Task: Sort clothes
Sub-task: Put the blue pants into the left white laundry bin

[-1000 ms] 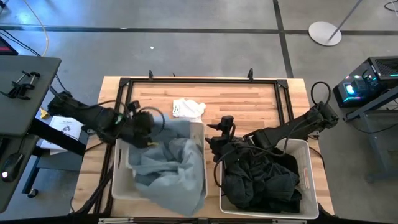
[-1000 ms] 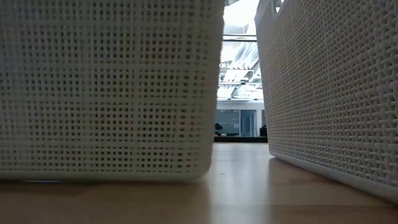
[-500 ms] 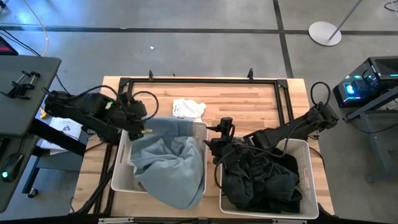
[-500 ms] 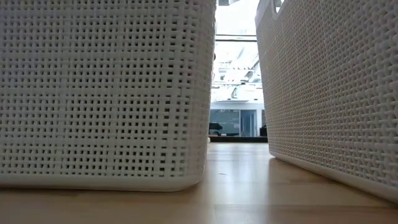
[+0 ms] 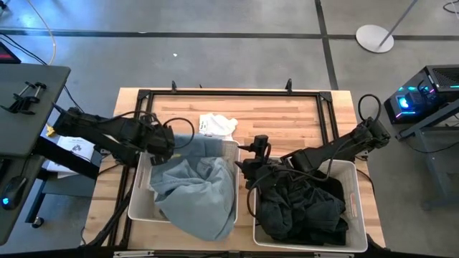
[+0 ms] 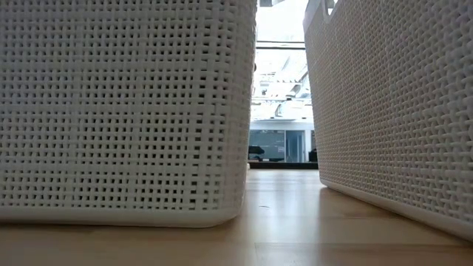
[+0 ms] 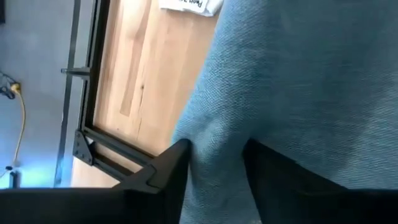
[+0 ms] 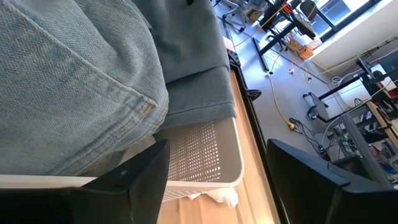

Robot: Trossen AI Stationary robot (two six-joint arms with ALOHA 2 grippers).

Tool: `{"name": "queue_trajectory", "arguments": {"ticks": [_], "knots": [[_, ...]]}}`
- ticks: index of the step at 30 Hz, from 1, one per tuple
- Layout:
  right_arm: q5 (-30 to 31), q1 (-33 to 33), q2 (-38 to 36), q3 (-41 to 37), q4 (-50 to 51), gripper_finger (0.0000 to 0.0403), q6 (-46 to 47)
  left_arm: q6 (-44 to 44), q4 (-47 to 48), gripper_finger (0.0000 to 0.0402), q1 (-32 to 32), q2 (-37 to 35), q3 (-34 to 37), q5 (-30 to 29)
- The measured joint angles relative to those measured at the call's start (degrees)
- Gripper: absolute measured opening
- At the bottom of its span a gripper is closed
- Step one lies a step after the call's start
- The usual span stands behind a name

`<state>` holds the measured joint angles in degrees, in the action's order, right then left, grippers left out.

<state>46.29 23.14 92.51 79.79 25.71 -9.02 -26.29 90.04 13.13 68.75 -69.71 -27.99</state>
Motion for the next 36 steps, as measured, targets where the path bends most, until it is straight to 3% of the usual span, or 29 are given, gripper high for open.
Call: {"name": "queue_trajectory", "arguments": {"ticks": [12, 20, 25, 28, 32, 36], "knots": [[0.0, 0.0, 0.0, 0.0, -0.1, 0.0259, 0.1, 1.5, -0.3, 0.0008, 1.3, 0.0, -6.4, 1.7], [0.1, 0.0, 0.0, 0.0, 0.0, 0.0259, 0.1, 2.5, -4.5, 0.0003, 3.8, 0.0, -6.8, -1.4], [0.1, 0.0, 0.0, 0.0, 0.0, 0.0259, -0.1, 11.1, -19.4, 0.0002, 6.8, -0.4, -6.8, -2.3], [0.1, -0.1, 0.0, 0.0, -0.1, 0.0259, 0.0, 18.2, -31.6, 0.0001, 8.6, -0.5, -6.8, 2.4], [0.1, -0.1, 0.0, 0.0, -0.1, 0.0259, 0.7, 25.5, -45.0, 0.0001, 9.8, 0.0, -5.7, 17.1], [0.1, -0.3, 0.0, 0.0, -0.1, 0.0259, 1.1, 24.9, -47.3, 0.0001, 9.4, 1.9, 0.2, 21.2]]}}
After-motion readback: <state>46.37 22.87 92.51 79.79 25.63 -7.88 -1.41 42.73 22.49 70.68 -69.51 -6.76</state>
